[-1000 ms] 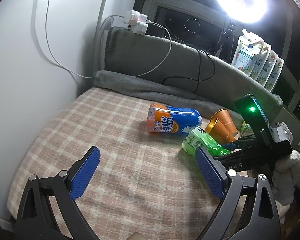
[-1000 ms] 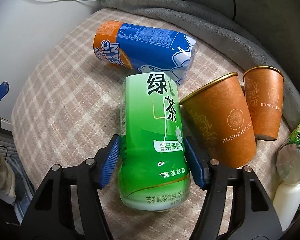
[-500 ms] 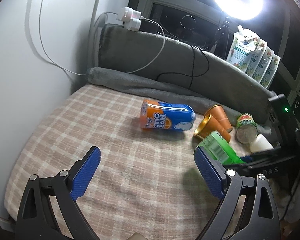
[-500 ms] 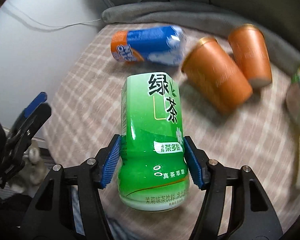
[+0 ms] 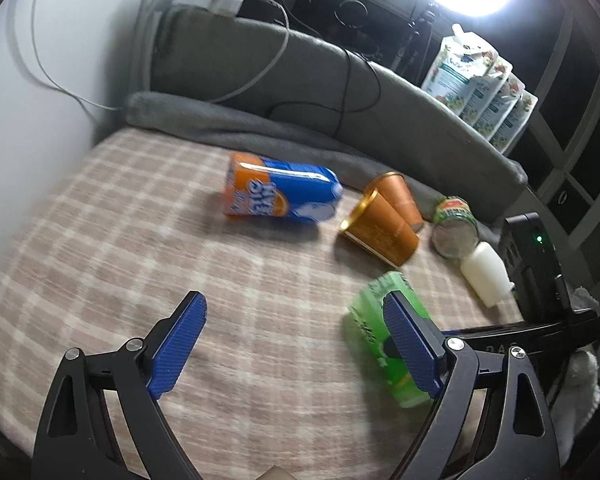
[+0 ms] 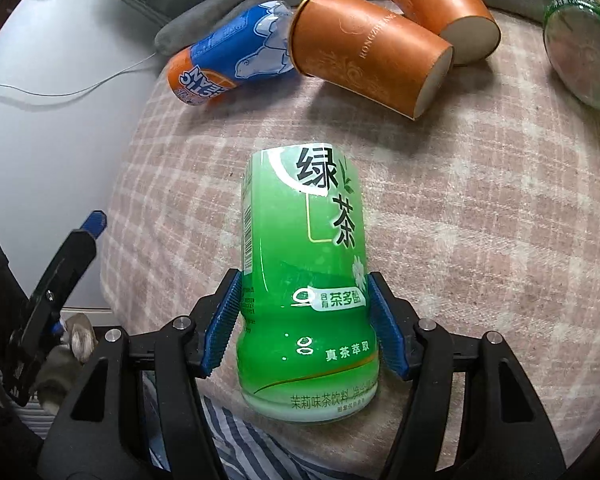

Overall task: Flip cup upright
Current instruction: 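Close the right gripper around the green tea bottle's base, then rotate the held green bottle upright with the right gripper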

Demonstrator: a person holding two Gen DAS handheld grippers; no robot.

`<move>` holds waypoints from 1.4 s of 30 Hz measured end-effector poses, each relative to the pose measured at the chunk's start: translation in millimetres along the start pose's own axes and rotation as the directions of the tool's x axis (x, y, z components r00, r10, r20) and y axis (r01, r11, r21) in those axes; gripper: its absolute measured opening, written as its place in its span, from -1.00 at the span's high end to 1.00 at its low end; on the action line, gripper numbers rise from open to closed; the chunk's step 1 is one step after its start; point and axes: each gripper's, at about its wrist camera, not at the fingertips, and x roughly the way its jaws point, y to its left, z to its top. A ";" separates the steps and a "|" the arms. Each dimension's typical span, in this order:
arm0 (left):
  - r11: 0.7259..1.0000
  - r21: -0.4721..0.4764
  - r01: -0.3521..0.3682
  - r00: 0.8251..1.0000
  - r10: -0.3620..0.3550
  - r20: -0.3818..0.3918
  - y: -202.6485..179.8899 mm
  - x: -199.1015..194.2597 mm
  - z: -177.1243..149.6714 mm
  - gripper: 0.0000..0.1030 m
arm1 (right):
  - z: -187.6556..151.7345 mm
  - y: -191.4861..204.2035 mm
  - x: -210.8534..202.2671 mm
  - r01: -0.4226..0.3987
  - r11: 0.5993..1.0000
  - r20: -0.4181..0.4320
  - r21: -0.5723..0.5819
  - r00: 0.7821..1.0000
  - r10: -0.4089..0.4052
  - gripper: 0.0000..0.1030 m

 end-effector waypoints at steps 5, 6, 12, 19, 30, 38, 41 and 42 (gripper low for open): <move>0.999 -0.009 0.048 0.998 -0.049 -0.046 -6.9 7.3 1.9 -0.74 | 1.4 9.2 0.0 0.025 0.999 0.018 -0.045 1.000 -0.024 -0.59; 0.998 -0.018 0.064 0.996 -0.065 -0.062 -7.6 9.7 2.7 -0.74 | 1.0 11.1 -1.4 0.034 0.998 0.026 -0.061 0.999 -0.032 -0.59; 0.984 -0.094 0.155 0.975 -0.167 -0.146 -11.6 25.1 4.9 -0.74 | -10.2 14.8 -26.6 0.065 0.989 0.094 -0.130 0.994 -0.053 -0.59; 0.965 -0.152 0.213 0.938 -0.245 -0.245 -25.1 52.1 5.6 -0.74 | -36.3 -10.5 -84.9 0.118 0.988 0.272 -0.094 0.958 -0.089 -0.59; 0.956 -0.205 0.210 0.907 -0.269 -0.323 -32.1 80.1 5.4 -0.64 | -70.0 -63.5 -128.3 0.118 0.991 0.378 0.065 0.916 -0.134 -0.59; 0.954 -0.228 0.194 0.894 -0.268 -0.360 -30.2 95.5 2.8 -0.43 | -79.7 -80.1 -129.6 0.113 0.988 0.384 0.109 0.912 -0.146 -0.59; 0.952 -0.235 0.195 0.888 -0.274 -0.369 -30.7 99.3 1.6 -0.27 | -81.1 -83.3 -129.9 0.111 0.986 0.387 0.121 0.910 -0.150 -0.59; 0.951 -0.235 0.199 0.887 -0.277 -0.370 -31.4 99.7 1.8 -0.26 | -81.5 -84.6 -129.8 0.112 0.986 0.388 0.125 0.909 -0.152 -0.59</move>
